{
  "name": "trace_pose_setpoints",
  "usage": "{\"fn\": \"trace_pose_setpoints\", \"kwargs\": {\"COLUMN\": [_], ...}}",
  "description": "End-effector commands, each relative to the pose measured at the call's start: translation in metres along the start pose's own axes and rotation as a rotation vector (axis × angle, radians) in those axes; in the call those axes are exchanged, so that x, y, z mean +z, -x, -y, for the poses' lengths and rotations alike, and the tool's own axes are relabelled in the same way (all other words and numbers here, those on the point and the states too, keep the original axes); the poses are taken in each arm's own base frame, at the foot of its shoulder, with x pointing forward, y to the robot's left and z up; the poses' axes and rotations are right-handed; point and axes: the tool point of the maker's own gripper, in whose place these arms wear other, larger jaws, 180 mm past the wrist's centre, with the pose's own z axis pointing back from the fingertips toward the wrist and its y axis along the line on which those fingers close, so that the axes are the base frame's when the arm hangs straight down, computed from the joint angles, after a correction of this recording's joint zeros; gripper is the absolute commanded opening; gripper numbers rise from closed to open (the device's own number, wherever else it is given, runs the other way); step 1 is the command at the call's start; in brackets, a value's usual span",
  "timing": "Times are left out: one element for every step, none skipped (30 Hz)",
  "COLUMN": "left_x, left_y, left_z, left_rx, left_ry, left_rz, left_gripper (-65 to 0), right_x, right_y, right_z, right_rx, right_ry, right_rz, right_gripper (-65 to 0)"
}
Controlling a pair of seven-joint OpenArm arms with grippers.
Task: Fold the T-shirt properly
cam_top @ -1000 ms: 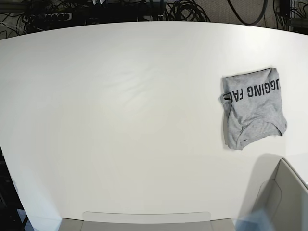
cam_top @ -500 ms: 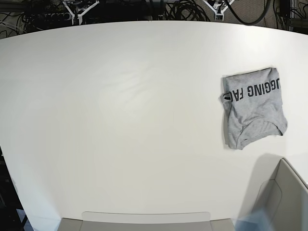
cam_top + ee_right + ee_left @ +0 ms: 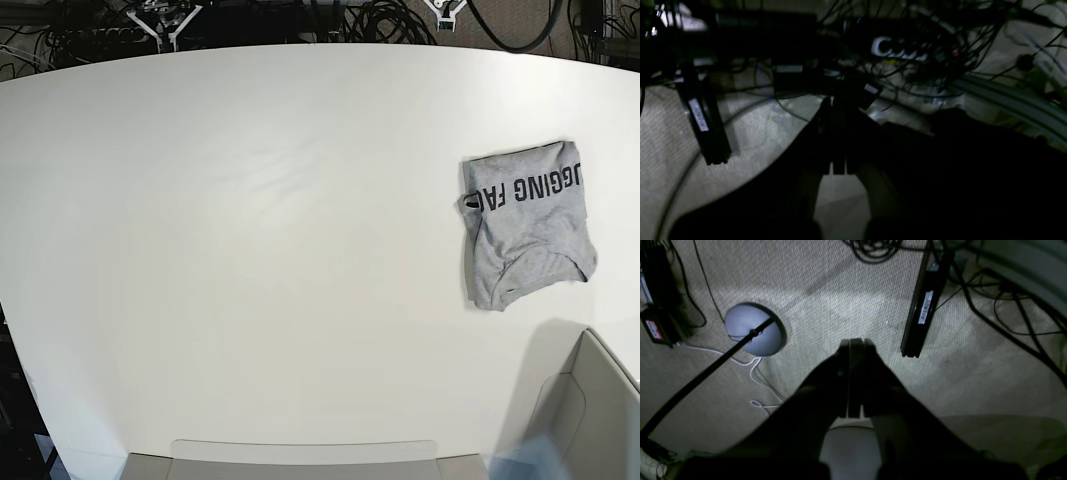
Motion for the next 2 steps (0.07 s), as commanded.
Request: {"fn": "trace_pose_setpoints", "kwargs": {"left_x": [0.0003,0.0000], "left_y": [0.0050,-0.0010], "left_z": [-0.0048,-0.0044], "left_rx": [-0.008,-0.007], "left_ry": [-0.011,-0.011], "left_rz": [-0.009,0.000], "left_gripper": [-63.7,-63.7], "right_x": [0.0004,0.0001], "right_y": [0.0048,0.0029], "right_z": [0.0062,0.0064], "right_rx": [0.004,0.004], "right_ry": [0.012,0.013], "right_rz": [-0.008,-0.005], "right_gripper": [-65.0,-65.0]}}
